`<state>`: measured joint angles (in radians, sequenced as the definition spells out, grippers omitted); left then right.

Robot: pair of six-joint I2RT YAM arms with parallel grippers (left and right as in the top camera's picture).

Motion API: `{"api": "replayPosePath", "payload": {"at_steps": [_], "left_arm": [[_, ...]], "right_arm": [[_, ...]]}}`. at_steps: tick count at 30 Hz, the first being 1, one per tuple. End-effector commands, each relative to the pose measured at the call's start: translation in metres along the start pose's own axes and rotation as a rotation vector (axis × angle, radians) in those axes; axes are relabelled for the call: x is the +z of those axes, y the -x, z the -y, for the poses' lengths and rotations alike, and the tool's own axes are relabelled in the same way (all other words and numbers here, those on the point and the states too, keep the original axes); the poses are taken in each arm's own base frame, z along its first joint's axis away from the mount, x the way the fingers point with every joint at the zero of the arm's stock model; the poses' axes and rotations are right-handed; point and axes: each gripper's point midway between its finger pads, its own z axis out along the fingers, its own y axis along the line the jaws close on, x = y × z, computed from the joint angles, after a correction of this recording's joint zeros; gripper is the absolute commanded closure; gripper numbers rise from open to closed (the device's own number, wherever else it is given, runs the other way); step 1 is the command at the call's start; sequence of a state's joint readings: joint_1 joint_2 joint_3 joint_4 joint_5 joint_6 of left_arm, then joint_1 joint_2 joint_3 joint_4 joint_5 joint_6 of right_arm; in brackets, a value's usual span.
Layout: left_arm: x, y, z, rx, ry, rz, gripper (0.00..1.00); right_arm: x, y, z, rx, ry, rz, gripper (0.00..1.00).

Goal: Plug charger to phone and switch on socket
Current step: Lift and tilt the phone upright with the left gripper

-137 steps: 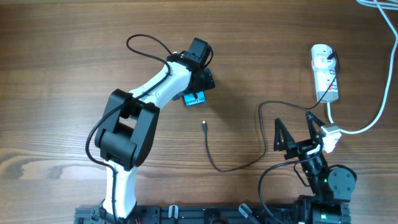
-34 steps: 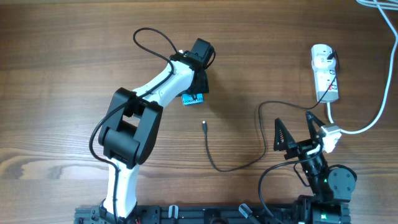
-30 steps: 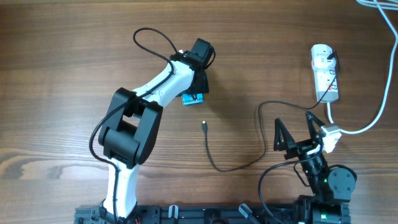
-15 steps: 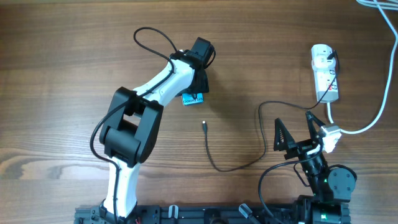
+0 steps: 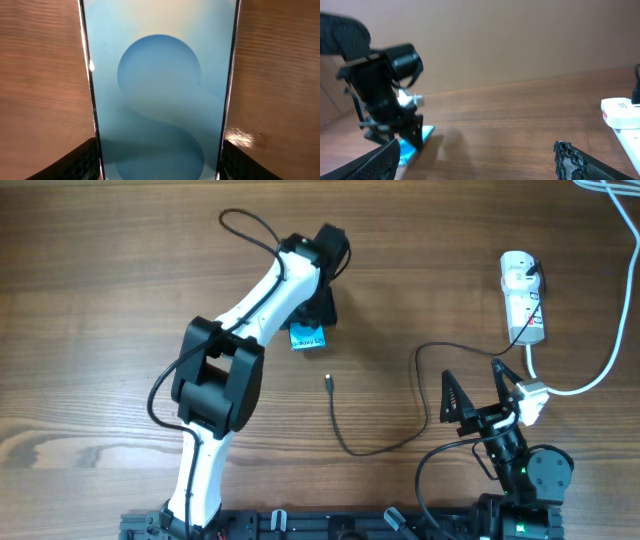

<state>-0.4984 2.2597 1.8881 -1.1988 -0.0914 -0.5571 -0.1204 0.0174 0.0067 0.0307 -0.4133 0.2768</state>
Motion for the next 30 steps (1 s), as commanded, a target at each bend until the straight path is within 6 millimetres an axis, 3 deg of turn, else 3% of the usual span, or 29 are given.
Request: {"api": "replayPosePath", "payload": {"at_steps": [1,6,14,19,30], "left_arm": [[-0.034,0.006,0.019,-0.031,-0.108,-0.006,0.96],[-0.054,0.0,0.034,-0.046,-0.241,-0.084,0.96],[-0.06,-0.016,0.023,-0.097,-0.306,-0.234,0.96],[-0.067,-0.03,0.028,-0.069,-0.379,-0.319,0.96],[-0.071,-0.051,0.017,-0.082,-0.335,-0.414,0.96]], "right_arm": [[-0.001,0.003,0.0,0.007,-0.002,0.014,0.0],[-0.001,0.003,0.0,0.007,-0.002,0.014,0.0],[-0.001,0.003,0.0,0.007,-0.002,0.014,0.0],[-0.001,0.003,0.0,0.007,-0.002,0.014,0.0],[-0.001,0.003,0.0,0.007,-0.002,0.014,0.0]]}}
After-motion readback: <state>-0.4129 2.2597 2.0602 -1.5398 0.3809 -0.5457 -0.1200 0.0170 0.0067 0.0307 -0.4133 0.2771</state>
